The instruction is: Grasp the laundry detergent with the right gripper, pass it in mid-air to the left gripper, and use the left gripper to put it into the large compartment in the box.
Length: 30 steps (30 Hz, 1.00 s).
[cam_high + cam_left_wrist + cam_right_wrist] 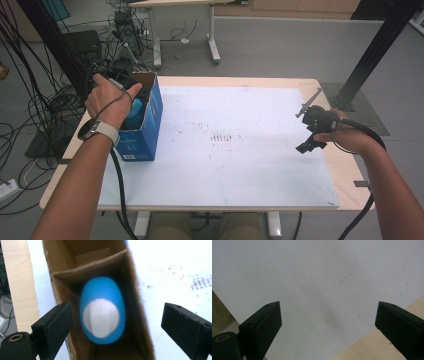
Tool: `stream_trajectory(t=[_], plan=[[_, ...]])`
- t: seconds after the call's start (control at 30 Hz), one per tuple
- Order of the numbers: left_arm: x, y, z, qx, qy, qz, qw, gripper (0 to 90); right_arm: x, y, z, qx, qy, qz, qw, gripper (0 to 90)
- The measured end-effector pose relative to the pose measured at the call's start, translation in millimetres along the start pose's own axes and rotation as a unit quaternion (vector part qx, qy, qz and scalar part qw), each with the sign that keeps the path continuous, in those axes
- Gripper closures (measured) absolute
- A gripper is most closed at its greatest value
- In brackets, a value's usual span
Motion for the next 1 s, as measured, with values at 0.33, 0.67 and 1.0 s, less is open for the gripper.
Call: stream_trajectory(t=[0.33,0.67,1.0], plan=[[28.8,11.7,40.1,0.015,-0.026,-0.058,0.9979,8.2,-0.9,-2.5,4.1,-0.002,-0.004,-0.007,1.0000,6.8],[72.6,13.3,56.0,0.013,-0.071,-0.159,0.9846,8.1,-2.6,-1.4,3.8,-0.001,-0.001,-0.010,1.0000,6.7],[119.0,10.6,54.0,-0.004,-0.117,-0.259,0.9588,8.2,-7.5,2.6,7.2,0.002,0.000,-0.012,0.9999,6.3]])
Point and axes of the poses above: each handheld gripper's, and its own axes: z roughly backward along the jaws, y roughly out of its top, x roughly to its right, the point moved 8 cm from there along -z, roughly forward along the jaws, and after that the axes turned 6 degrees about -y, right-handed, at the moved point
